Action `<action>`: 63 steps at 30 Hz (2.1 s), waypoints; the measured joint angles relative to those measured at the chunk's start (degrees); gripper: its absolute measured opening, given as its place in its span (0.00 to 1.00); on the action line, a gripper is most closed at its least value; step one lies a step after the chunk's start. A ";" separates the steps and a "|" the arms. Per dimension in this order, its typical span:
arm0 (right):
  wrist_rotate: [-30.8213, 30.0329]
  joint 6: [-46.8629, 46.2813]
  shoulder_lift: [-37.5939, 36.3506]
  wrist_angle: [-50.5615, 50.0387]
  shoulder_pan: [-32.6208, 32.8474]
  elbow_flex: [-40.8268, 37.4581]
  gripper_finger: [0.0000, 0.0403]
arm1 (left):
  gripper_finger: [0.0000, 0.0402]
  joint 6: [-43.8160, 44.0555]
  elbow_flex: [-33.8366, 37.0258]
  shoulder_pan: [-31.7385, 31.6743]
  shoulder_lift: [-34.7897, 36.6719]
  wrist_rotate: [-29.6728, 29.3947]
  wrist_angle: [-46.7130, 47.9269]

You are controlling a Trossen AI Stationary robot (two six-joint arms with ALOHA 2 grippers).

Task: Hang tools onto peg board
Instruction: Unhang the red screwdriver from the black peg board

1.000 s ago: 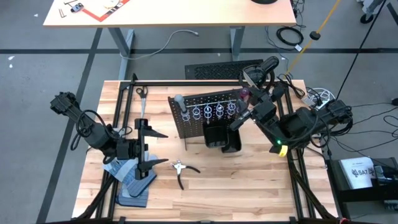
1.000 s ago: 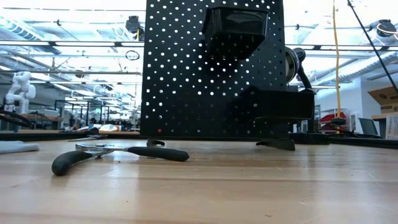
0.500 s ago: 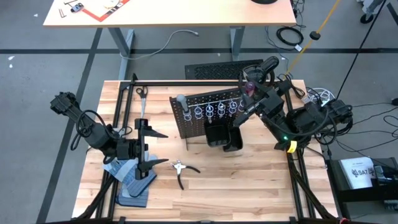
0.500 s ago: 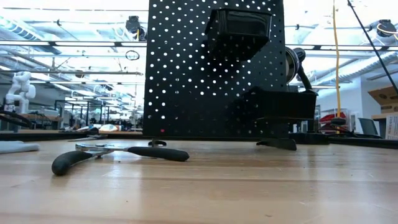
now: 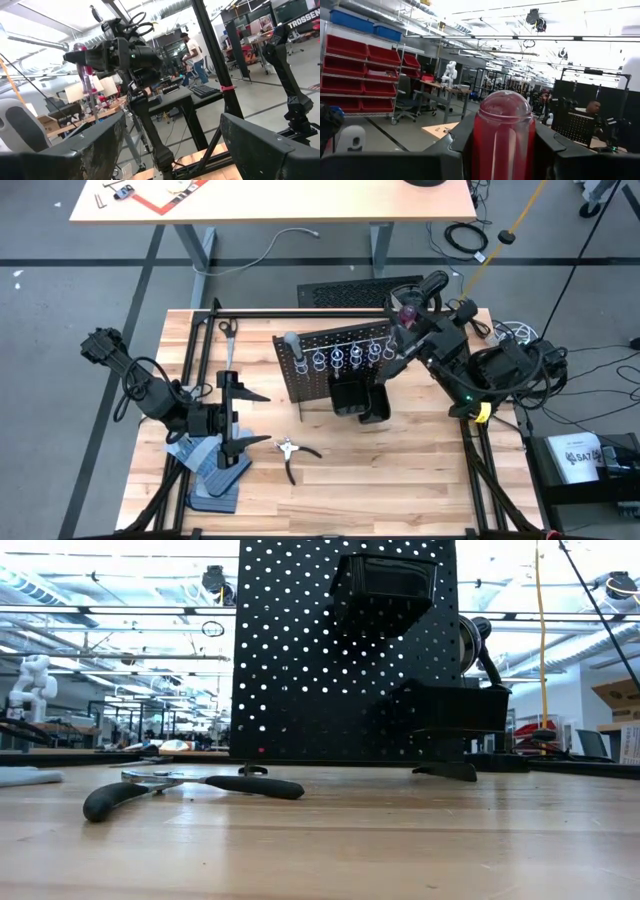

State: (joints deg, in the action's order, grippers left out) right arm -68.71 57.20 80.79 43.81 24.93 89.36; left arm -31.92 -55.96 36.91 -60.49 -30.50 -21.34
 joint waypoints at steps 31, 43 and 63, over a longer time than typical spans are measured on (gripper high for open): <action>1.20 21.28 -0.46 -6.60 12.06 9.54 0.28 | 0.83 0.00 0.00 -0.02 0.04 0.00 1.23; -3.67 11.89 0.70 -28.62 17.51 9.91 0.28 | 0.83 0.04 0.00 -0.01 0.04 0.00 1.33; -12.74 -42.02 10.34 -87.23 23.28 9.86 0.28 | 0.83 1.60 0.00 0.00 0.04 0.00 1.31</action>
State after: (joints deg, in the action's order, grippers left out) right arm -81.44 15.17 91.13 -43.42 48.21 99.22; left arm -30.33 -55.96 36.91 -60.45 -30.50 -20.03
